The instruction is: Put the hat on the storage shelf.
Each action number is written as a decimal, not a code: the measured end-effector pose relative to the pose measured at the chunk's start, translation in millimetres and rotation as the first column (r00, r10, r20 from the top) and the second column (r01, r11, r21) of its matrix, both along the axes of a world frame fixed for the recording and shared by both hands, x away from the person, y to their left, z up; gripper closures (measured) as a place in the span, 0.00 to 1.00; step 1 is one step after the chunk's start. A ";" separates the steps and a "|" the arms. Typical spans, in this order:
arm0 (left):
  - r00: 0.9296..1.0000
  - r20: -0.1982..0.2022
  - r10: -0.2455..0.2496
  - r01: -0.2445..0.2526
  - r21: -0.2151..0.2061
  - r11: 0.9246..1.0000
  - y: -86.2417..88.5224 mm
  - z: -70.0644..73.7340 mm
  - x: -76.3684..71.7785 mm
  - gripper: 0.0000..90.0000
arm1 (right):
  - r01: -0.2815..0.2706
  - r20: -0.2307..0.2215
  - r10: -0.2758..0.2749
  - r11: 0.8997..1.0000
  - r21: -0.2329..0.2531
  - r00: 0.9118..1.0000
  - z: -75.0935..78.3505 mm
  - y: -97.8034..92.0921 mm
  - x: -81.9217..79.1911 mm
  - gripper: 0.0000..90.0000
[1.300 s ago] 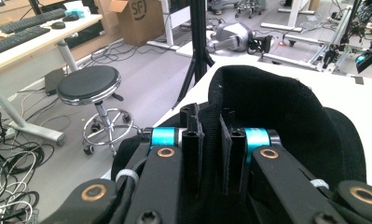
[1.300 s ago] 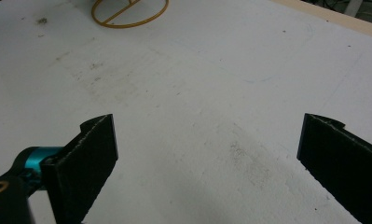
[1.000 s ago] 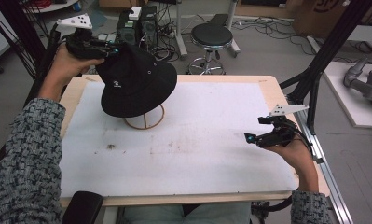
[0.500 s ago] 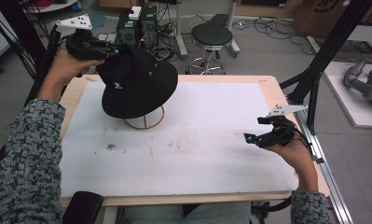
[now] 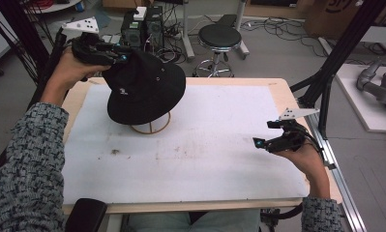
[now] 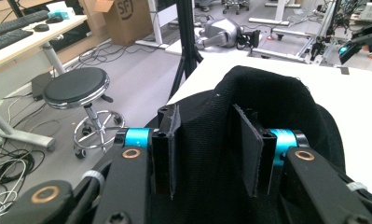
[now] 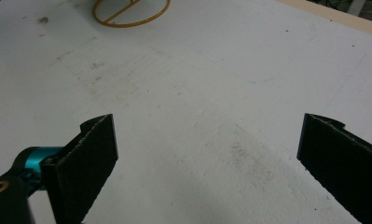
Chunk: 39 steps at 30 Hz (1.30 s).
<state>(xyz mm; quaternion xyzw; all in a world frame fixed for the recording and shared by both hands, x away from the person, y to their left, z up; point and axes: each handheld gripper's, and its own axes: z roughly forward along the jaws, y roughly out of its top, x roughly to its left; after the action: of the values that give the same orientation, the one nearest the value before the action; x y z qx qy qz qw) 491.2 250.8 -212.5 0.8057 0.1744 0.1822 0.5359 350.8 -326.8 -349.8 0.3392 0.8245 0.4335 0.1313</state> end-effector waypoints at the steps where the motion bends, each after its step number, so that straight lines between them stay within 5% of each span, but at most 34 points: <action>1: 1.000 0.000 0.001 -0.001 0.003 1.000 0.2 0.1 0.1 0.68 | 0.000 0.000 0.000 1.000 0.000 1.000 0.0 0.0 0.0 0.05; 23: 1.000 0.028 0.008 -0.009 0.033 0.999 -1.2 -1.1 -3.7 0.44 | -0.003 -0.005 0.003 1.000 0.002 1.000 0.4 -0.1 0.2 0.05; 39: 1.000 0.014 -0.015 0.015 0.030 0.999 4.8 -2.5 -5.9 0.39 | -0.009 -0.004 0.009 1.000 0.000 1.000 0.0 0.8 1.0 0.05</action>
<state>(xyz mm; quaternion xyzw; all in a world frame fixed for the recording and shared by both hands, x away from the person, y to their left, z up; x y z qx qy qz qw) 485.2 255.5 -215.0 0.8135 0.1620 0.1864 0.5265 351.8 -326.0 -349.8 0.3364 0.8262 0.4334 0.1276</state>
